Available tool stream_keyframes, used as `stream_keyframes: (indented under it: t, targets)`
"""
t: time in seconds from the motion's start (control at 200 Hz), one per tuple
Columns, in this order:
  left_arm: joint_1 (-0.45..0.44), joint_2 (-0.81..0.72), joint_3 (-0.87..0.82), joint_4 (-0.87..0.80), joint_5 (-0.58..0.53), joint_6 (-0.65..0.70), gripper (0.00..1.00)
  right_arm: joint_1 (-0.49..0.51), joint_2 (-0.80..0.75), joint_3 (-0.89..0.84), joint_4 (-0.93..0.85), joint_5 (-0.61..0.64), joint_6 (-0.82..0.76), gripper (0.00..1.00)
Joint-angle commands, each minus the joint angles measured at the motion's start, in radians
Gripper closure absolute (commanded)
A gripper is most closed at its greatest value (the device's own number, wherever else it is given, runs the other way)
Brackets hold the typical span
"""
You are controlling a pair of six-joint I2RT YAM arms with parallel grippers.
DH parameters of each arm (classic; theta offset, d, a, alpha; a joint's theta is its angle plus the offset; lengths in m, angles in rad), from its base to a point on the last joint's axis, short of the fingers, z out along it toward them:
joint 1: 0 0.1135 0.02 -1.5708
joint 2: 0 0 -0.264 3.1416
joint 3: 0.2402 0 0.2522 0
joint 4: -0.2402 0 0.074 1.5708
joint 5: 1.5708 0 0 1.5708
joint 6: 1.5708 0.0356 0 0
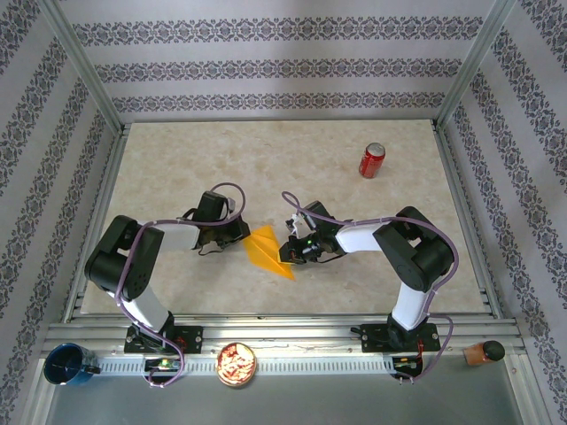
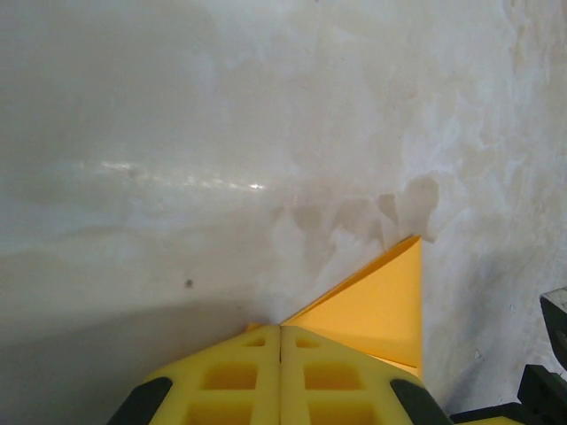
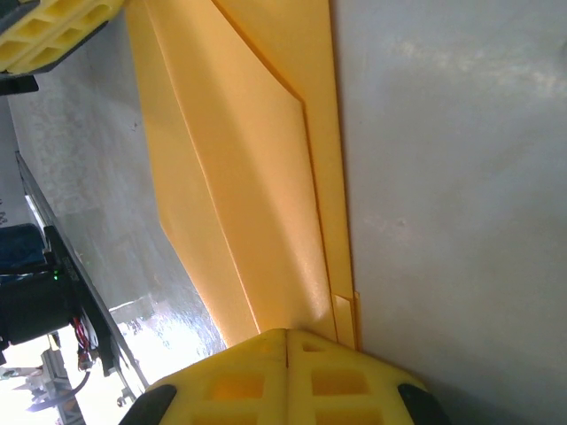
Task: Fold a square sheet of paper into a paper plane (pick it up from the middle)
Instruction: Fourth fold the wing at the center of the table.
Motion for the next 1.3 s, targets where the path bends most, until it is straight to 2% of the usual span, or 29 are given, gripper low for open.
stream_keyframes:
  t: [0.0,0.36,0.5,0.64,0.769,0.969,1.294]
  targets:
    - [0.055,-0.004,0.015,-0.091,-0.078,0.044,0.94,-0.007,0.036,-0.038,-0.123,0.054,-0.032,1.00]
    - [0.039,-0.185,0.010,-0.115,-0.065,-0.029,0.93,-0.007,0.032,-0.036,-0.123,0.059,-0.023,1.00]
    - [-0.070,-0.201,0.014,-0.104,-0.059,-0.066,0.93,-0.007,0.032,-0.037,-0.123,0.060,-0.021,1.00]
    - [-0.199,-0.167,-0.002,-0.025,-0.064,-0.143,0.93,-0.007,0.026,-0.041,-0.123,0.062,-0.017,1.00]
    - [-0.260,-0.115,-0.023,0.048,-0.070,-0.189,0.93,-0.007,0.025,-0.044,-0.122,0.063,-0.014,1.00]
    - [-0.255,-0.049,-0.051,0.050,-0.110,-0.161,0.94,-0.006,0.028,-0.044,-0.122,0.062,-0.012,1.00]
    - [-0.130,-0.043,-0.094,0.025,-0.094,-0.114,0.93,-0.001,0.025,-0.046,-0.129,0.066,-0.014,1.00]
